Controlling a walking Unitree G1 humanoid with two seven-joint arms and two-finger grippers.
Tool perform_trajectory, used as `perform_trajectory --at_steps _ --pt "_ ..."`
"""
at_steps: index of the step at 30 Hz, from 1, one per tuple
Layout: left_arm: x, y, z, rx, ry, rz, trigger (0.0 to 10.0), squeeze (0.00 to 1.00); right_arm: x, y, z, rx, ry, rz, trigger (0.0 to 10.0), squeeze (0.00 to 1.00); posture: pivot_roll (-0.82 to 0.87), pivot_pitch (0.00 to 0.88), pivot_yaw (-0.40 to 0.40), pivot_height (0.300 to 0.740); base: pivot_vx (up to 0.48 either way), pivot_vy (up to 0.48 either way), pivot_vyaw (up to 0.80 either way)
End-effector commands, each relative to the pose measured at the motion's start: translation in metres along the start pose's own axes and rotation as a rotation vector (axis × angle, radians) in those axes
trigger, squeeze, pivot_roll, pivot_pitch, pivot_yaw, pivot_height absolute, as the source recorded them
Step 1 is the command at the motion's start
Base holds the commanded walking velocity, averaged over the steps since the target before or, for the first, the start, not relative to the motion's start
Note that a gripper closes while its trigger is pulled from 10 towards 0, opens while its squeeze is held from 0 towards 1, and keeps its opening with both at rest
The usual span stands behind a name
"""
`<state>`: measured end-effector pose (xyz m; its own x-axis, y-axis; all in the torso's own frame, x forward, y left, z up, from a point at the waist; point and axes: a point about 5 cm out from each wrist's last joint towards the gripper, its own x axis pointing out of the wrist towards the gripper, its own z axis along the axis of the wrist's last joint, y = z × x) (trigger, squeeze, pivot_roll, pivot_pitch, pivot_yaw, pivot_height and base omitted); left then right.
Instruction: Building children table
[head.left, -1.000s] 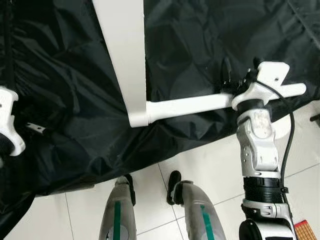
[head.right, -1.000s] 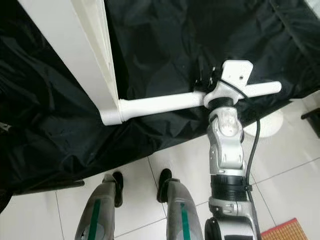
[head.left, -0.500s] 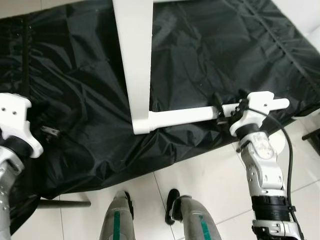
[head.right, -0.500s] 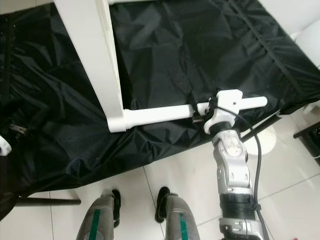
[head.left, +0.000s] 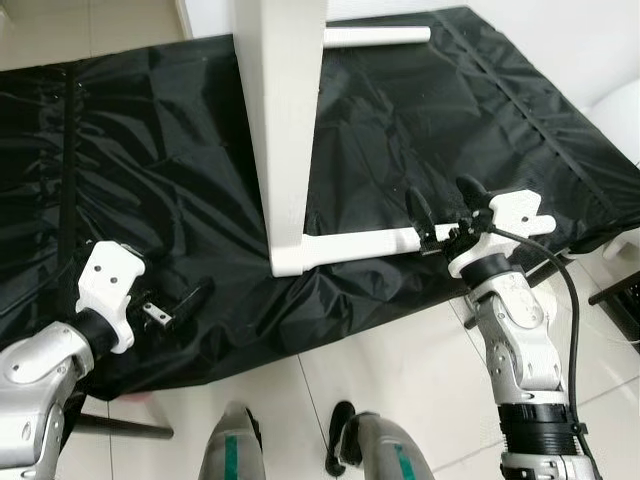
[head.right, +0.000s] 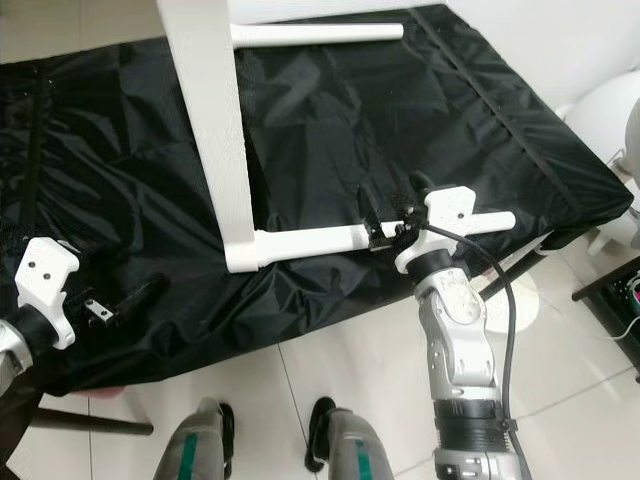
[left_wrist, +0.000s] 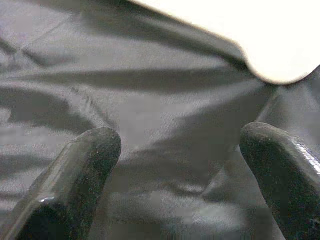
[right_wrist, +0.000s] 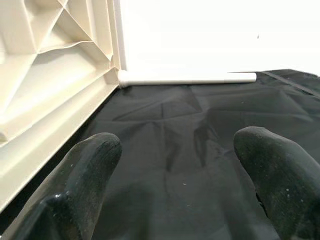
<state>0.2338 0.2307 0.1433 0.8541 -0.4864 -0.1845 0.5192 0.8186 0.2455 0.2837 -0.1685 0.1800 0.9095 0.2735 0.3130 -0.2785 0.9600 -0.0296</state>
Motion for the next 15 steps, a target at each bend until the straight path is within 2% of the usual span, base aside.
perform_trajectory --at_steps 1,3,7,11,14,15 --pt "0.001 0.003 -0.006 0.008 0.025 0.056 10.0 0.00 -0.004 -0.001 -0.003 0.018 0.016 -0.016 10.0 0.00 0.09 0.092 0.006 0.740 0.000 0.000 0.00" --pt "0.007 0.007 -0.010 -0.001 0.035 0.110 10.0 0.00 -0.007 0.004 -0.004 0.044 0.011 -0.028 10.0 0.00 0.08 0.092 0.015 0.740 0.000 0.000 0.00" --pt "0.015 0.006 -0.015 -0.020 0.038 0.142 10.0 0.00 -0.011 0.008 -0.006 0.051 0.014 -0.026 10.0 0.00 0.07 0.089 0.024 0.740 0.000 0.000 0.00" --pt "0.018 0.004 -0.015 -0.025 0.025 0.141 10.0 0.00 -0.014 0.008 -0.007 0.036 0.022 -0.019 10.0 0.00 0.07 0.085 0.026 0.740 0.000 0.000 0.00" --pt "0.028 -0.009 -0.016 -0.031 0.010 0.084 10.0 0.00 -0.024 0.003 -0.012 0.029 0.048 -0.073 10.0 0.00 0.07 0.084 0.026 0.740 0.000 0.000 0.00" --pt "0.028 -0.009 -0.016 -0.031 0.010 0.084 10.0 0.00 -0.024 0.003 -0.012 0.029 0.048 -0.073 10.0 0.00 0.07 0.084 0.026 0.740 0.000 0.000 0.00"
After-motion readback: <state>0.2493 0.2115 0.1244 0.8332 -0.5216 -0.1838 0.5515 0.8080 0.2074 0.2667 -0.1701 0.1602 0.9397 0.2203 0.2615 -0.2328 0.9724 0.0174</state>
